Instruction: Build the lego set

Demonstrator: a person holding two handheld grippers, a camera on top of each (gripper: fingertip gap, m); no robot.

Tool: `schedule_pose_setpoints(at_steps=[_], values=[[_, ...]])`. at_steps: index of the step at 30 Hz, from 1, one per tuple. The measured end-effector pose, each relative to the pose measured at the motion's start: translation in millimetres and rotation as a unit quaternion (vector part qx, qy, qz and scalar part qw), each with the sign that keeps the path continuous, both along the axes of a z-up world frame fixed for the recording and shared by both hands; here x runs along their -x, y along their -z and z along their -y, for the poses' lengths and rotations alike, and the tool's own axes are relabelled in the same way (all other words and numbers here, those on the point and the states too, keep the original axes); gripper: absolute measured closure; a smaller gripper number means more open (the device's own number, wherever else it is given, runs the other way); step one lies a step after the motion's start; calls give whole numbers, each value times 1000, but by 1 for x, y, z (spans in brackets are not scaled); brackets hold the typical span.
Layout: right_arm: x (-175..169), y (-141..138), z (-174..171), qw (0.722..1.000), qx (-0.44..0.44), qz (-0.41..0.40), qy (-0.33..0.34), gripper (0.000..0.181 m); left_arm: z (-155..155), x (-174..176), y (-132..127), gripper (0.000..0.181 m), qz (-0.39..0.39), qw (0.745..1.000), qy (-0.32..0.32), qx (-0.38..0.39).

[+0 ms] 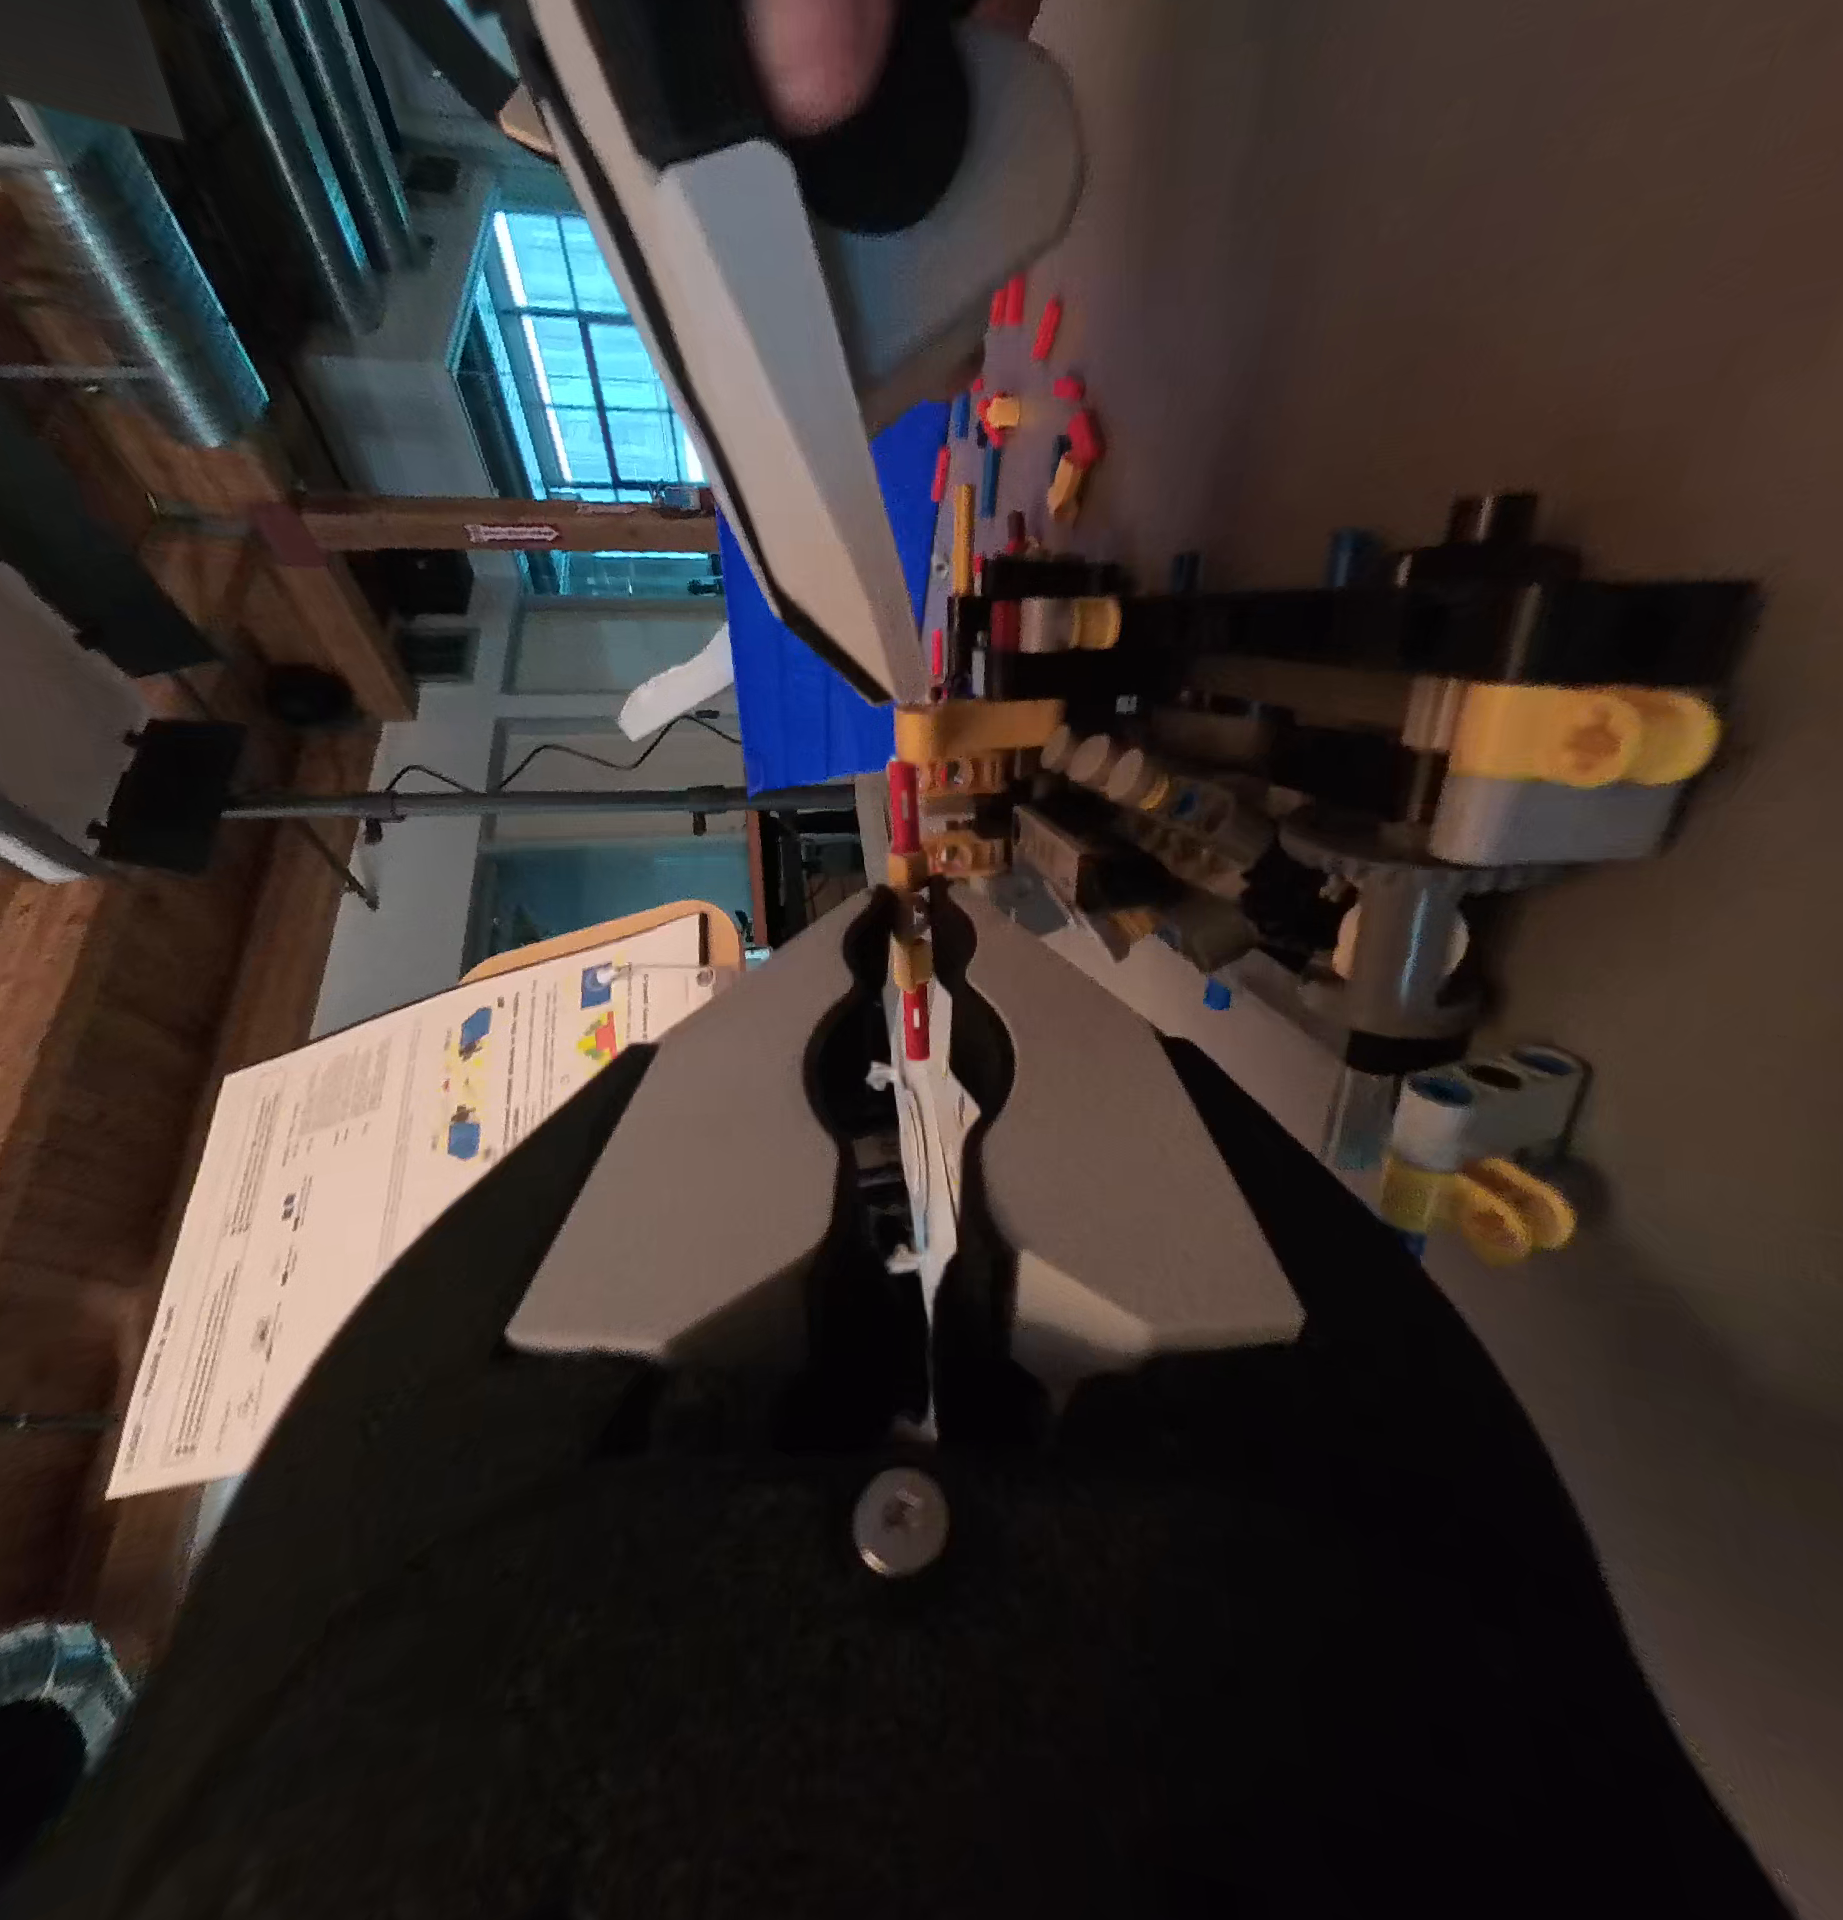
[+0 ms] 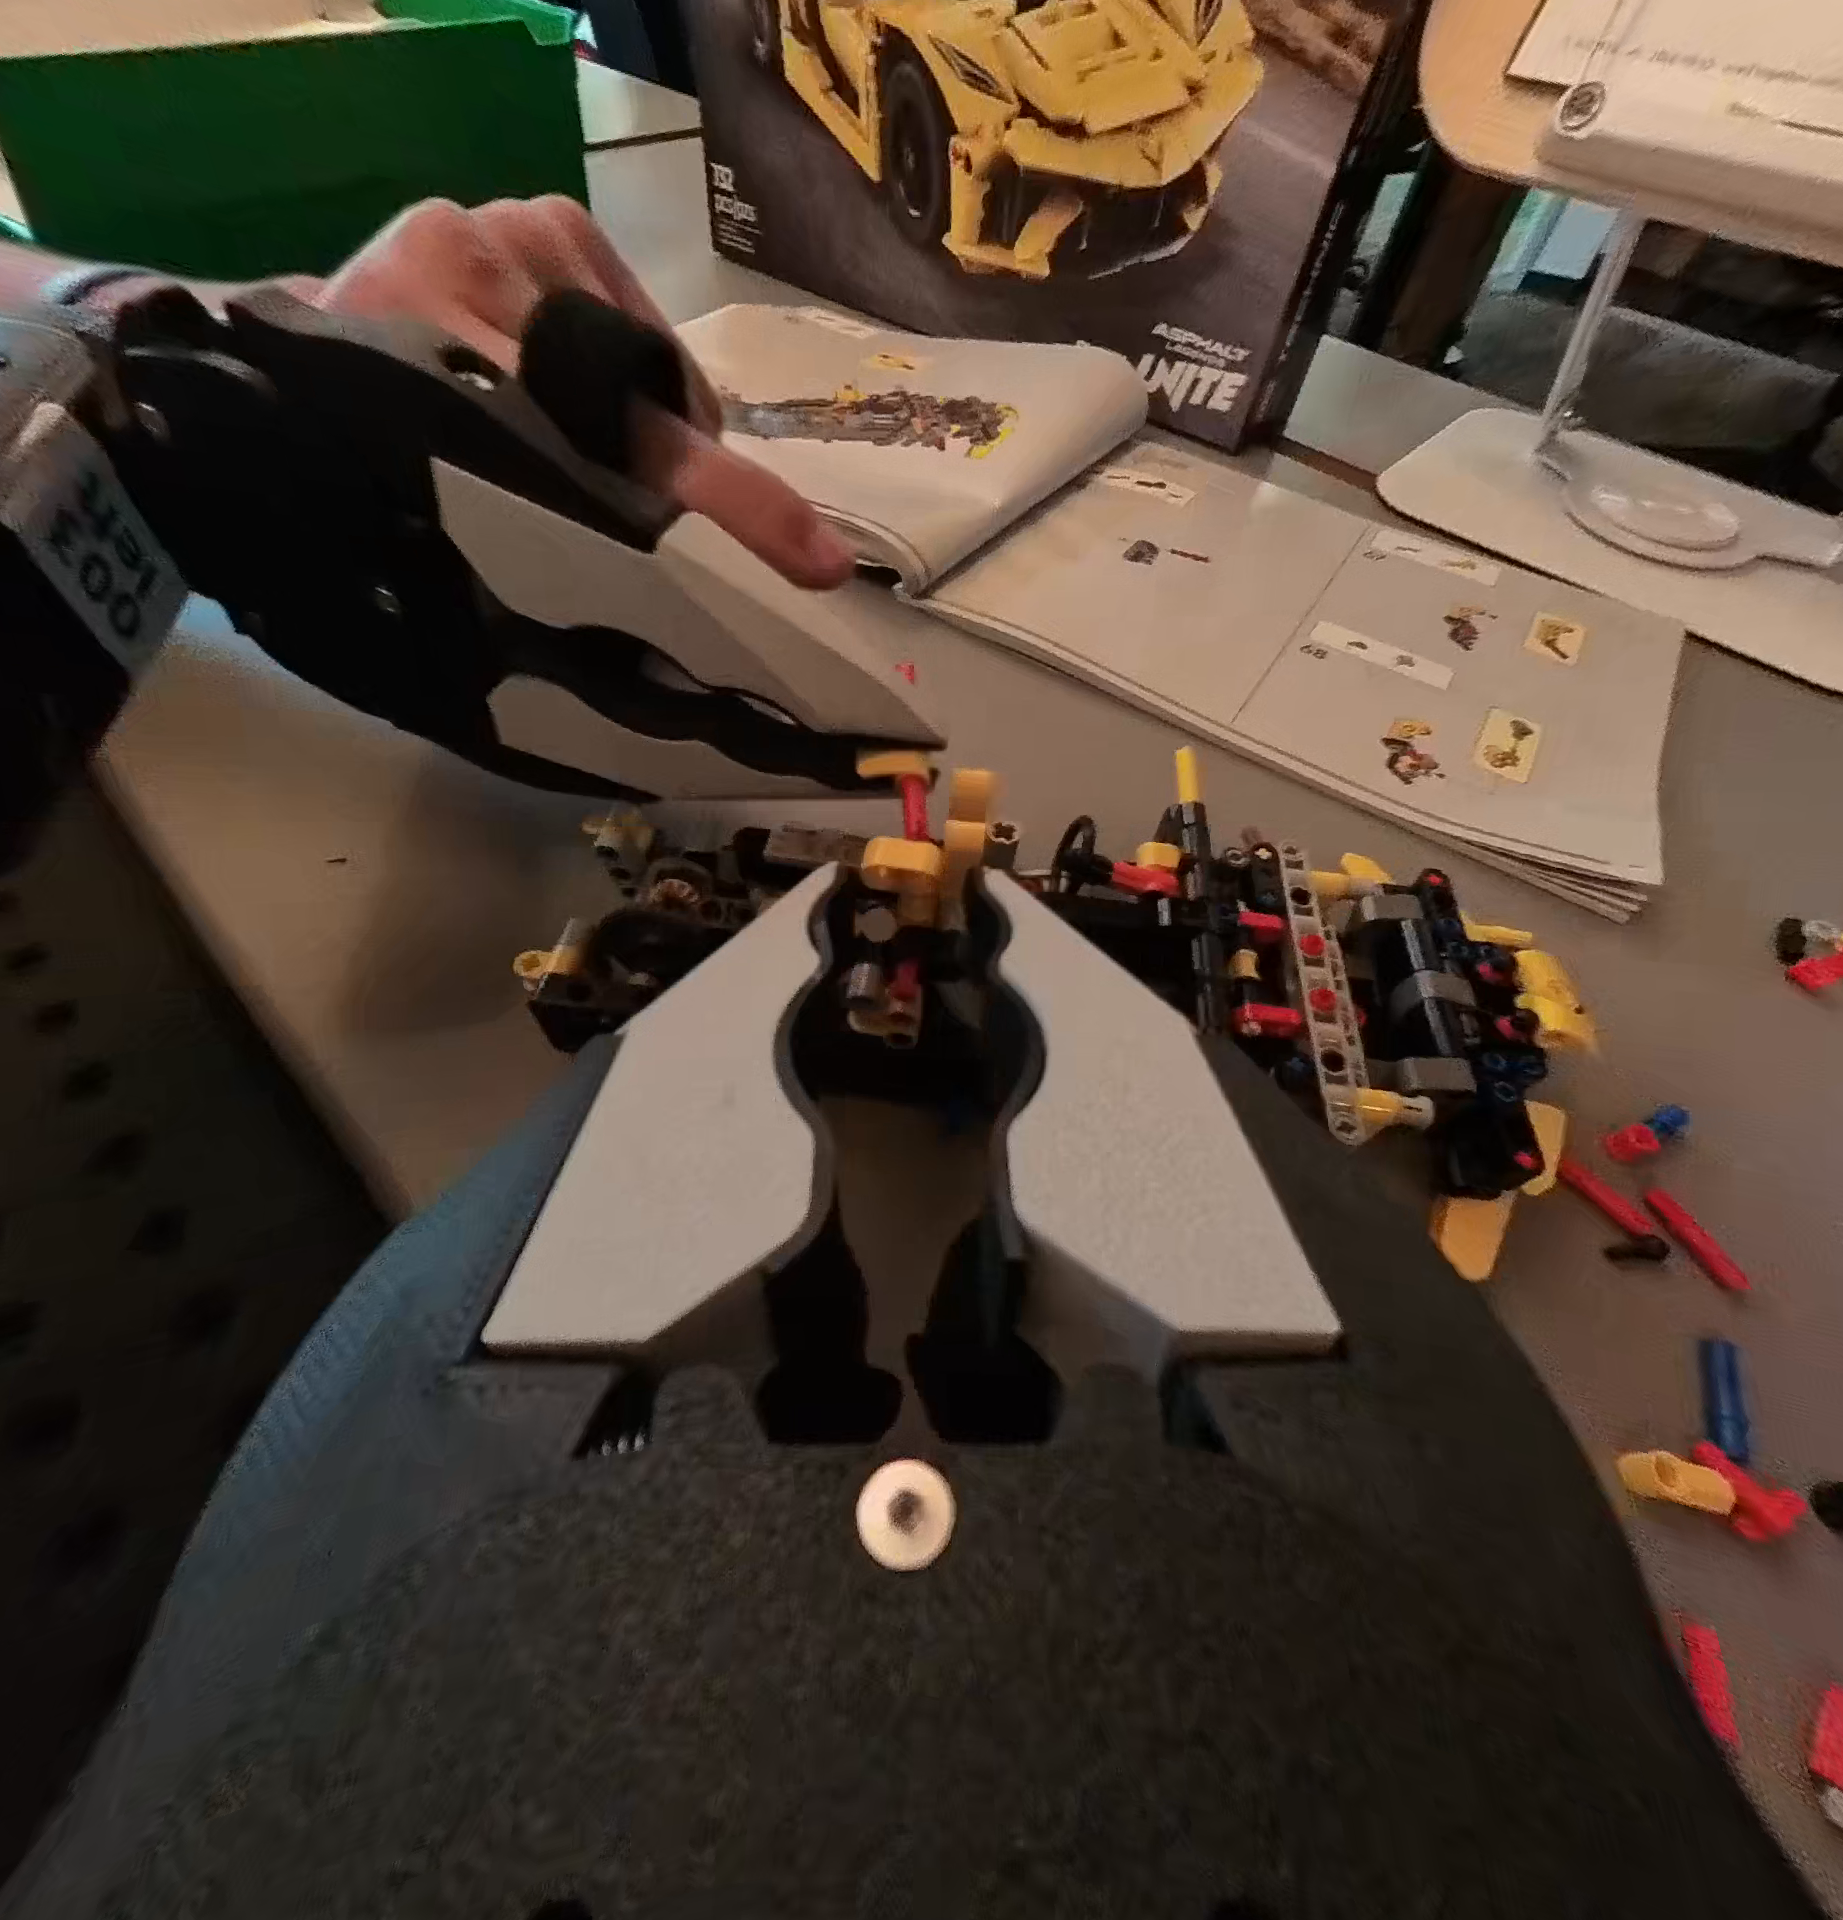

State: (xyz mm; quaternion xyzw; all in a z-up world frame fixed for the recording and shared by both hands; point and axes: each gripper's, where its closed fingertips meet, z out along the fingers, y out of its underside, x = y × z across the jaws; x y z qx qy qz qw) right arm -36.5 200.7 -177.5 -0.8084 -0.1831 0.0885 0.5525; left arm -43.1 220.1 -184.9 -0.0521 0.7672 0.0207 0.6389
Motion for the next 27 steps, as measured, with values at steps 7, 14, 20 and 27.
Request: schedule_pose_setpoints(at_steps=[7,14,20,27], values=[[7,5,-4,1000,16,-9,-5,160,2,1,6,175,-11,1000,17,-2],[5,10,-5,1000,24,-6,0,167,4,-1,3,175,9,1000,19,9],[6,10,-4,999,31,-34,-21,166,4,-2,2,175,18,999,27,6],[7,10,-3,999,28,-21,-26,166,3,-3,1,175,9,999,10,-37]])
